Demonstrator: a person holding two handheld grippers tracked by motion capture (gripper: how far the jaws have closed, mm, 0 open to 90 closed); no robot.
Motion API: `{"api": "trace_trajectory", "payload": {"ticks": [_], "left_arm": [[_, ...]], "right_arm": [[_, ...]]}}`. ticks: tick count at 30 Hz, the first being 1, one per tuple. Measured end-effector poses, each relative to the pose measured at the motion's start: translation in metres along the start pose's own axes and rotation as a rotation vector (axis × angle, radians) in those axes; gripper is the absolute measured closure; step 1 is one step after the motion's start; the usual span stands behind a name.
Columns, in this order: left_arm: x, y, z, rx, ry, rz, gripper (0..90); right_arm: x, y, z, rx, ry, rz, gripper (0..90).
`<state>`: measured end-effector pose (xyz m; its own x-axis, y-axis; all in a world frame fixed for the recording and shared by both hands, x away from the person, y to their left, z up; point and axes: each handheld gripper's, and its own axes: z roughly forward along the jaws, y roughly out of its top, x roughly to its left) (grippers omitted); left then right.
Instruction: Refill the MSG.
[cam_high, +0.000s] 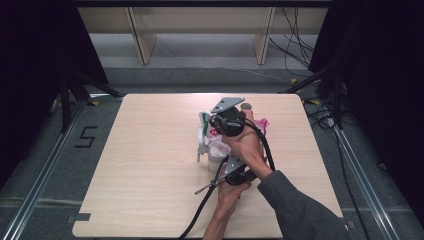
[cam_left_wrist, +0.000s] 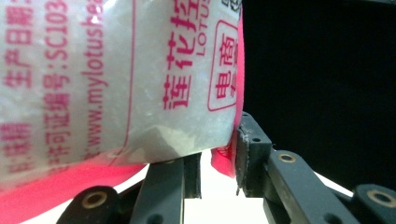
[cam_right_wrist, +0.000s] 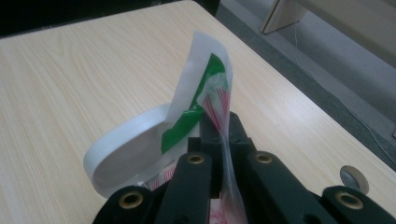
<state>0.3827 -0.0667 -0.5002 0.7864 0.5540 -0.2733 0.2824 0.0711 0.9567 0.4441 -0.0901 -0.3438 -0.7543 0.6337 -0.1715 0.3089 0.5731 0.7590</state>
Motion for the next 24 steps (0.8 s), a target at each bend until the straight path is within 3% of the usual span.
{"api": "trace_trajectory", "payload": {"ticks": [4, 6, 7, 14, 18, 20, 24], "left_arm": [[-0.0001, 0.0008, -0.0009, 0.002, 0.003, 0.003, 73.9], [0.0007, 0.0006, -0.0016, 0.006, 0.005, 0.007, 73.9], [0.0009, 0.0005, -0.0016, 0.006, 0.001, 0.007, 73.9], [0.0008, -0.0002, -0.0013, 0.006, 0.003, 0.014, 73.9], [-0.0005, -0.0003, -0.0006, 0.005, -0.001, 0.003, 73.9], [0.0006, 0.0, -0.0016, 0.009, 0.005, 0.011, 73.9], [0.0006, -0.0006, -0.0011, 0.007, -0.003, 0.006, 74.0]], "right_arm": [[0.0013, -0.0002, 0.0019, 0.009, 0.0, -0.029, 90.0], [0.0017, 0.0002, 0.001, -0.004, 0.0, -0.006, 90.0], [0.0, 0.0007, 0.0005, -0.001, 0.01, -0.021, 90.0], [-0.0002, 0.0, -0.0004, -0.011, 0.003, 0.006, 90.0], [0.0014, -0.0023, 0.002, 0.004, 0.0, -0.028, 90.0], [0.0, -0.0011, -0.0004, -0.008, 0.01, 0.009, 90.0], [0.002, -0.0017, 0.0014, 0.012, 0.008, -0.006, 90.0]]}}
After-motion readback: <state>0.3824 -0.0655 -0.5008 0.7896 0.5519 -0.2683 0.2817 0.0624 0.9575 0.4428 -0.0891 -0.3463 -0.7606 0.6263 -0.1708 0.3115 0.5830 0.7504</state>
